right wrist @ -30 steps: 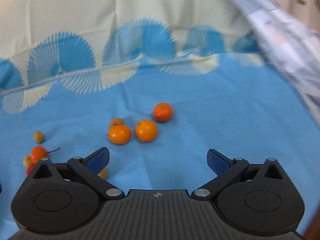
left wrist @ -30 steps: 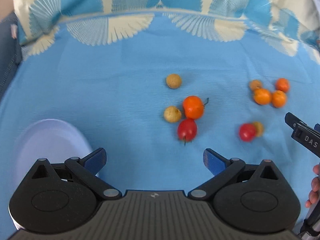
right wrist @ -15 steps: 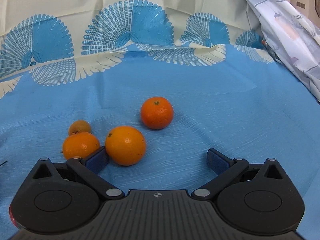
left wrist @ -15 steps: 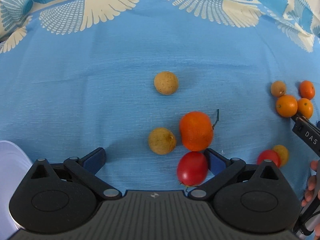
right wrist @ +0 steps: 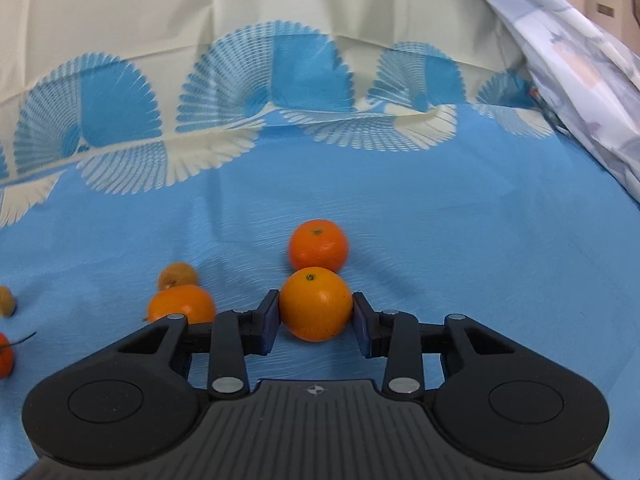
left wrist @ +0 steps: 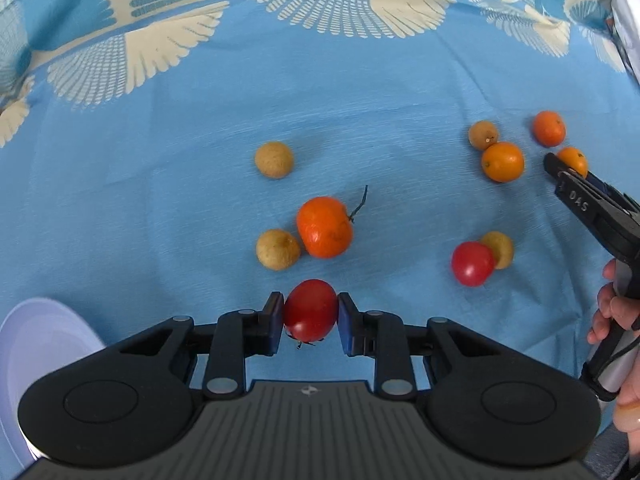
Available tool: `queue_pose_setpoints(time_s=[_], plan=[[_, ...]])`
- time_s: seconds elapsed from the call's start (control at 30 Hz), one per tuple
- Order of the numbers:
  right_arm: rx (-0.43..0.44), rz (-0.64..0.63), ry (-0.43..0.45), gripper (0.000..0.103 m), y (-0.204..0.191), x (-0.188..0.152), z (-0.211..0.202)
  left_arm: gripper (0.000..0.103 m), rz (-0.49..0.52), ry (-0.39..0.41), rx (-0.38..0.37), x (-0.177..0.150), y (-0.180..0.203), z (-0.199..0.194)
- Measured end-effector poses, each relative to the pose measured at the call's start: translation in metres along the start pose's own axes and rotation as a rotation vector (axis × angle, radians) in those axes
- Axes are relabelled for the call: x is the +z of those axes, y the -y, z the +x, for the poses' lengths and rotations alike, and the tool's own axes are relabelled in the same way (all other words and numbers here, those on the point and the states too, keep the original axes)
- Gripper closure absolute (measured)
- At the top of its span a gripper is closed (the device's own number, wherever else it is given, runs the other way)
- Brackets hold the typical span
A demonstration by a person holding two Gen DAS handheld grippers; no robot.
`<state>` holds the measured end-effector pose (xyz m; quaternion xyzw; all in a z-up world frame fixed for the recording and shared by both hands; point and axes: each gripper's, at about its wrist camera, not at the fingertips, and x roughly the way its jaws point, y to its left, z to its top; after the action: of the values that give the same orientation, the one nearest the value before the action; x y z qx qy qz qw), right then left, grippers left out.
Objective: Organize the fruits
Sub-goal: 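Grasp a red cherry tomato with the left tool while the right tool grasps an orange tangerine, then carry the tomato and tangerine to the blue plate and release both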
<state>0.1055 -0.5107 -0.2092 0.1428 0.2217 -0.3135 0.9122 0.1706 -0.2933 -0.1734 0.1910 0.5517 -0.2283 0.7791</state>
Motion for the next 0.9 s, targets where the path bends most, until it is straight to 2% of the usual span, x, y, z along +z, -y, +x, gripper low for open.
queue_pose_setpoints(time_s=[0.13,0.23,0.3,0.43,0.6,0.7,0.9], plan=[[-0.050,0.029,0.036,0.064,0.010,0.001,-0.014,0.072,-0.006,0.024,0.004,-0.010,0.000,-0.027],[-0.064,0.045,0.105,0.064,0.013,0.012,-0.048,0.072,-0.013,0.058,-0.010,-0.023,-0.005,-0.060],[-0.041,0.047,0.157,0.064,0.010,0.018,-0.079,0.072,-0.015,0.087,-0.021,-0.032,-0.010,-0.084],[0.053,-0.015,0.201,0.064,-0.006,0.010,-0.153,0.072,-0.043,0.133,-0.015,-0.061,-0.028,-0.131],[0.247,-0.124,0.102,0.064,-0.042,-0.020,-0.228,0.072,-0.103,0.152,0.044,-0.109,-0.062,-0.178],[0.343,-0.176,0.048,0.064,-0.070,-0.037,-0.266,0.072,-0.148,0.161,0.054,-0.141,-0.085,-0.204],[0.466,-0.295,0.020,0.064,-0.125,-0.063,-0.329,0.072,-0.201,0.182,0.087,-0.200,-0.123,-0.236]])
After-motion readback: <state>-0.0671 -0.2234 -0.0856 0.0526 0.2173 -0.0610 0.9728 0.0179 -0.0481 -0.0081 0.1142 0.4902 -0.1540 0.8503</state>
